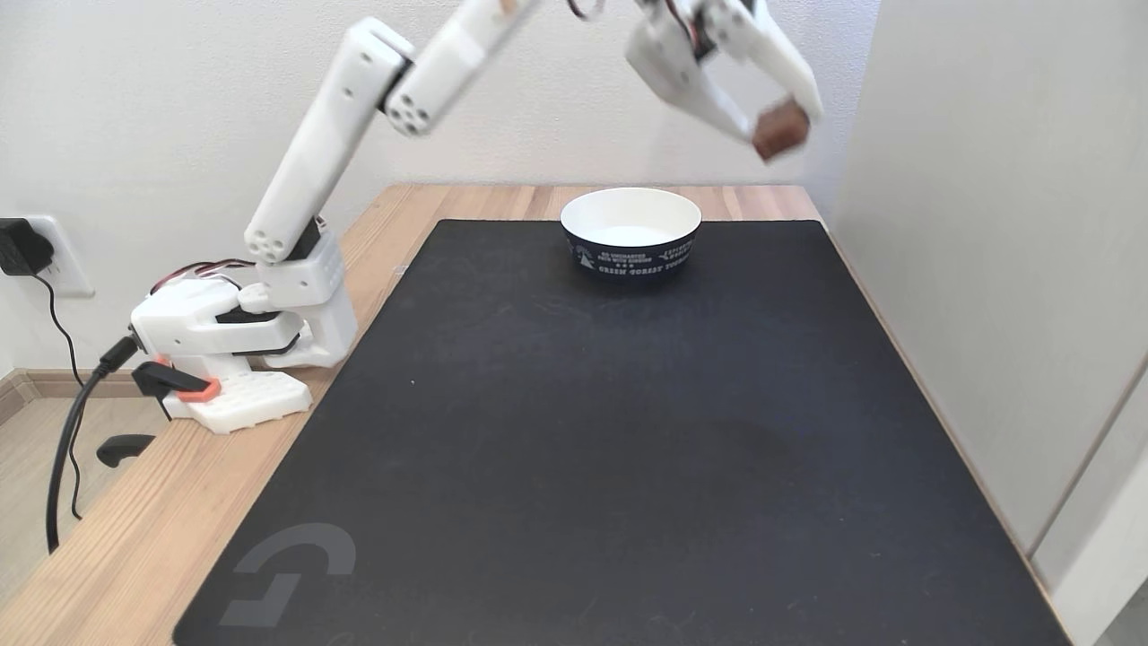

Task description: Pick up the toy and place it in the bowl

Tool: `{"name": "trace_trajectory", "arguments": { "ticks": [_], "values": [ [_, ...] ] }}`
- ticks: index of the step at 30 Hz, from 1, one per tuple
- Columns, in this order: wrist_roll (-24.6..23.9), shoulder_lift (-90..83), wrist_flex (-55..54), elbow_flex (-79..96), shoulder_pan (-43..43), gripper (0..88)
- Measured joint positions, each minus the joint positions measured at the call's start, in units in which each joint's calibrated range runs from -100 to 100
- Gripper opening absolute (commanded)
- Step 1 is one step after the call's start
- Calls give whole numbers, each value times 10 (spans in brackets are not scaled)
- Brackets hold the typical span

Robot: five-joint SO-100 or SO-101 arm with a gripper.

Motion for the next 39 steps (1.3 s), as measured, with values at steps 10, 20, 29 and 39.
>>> {"name": "trace_trajectory", "arguments": {
  "ticks": [10,20,29,39],
  "values": [
    [-14,-243,-194,425,-58,28],
    [-73,-429,-628,1064,-241,27],
    [-113,-443,-733,1213,-255,33],
    [-147,-444,-827,1309,-262,175]
  ]
}}
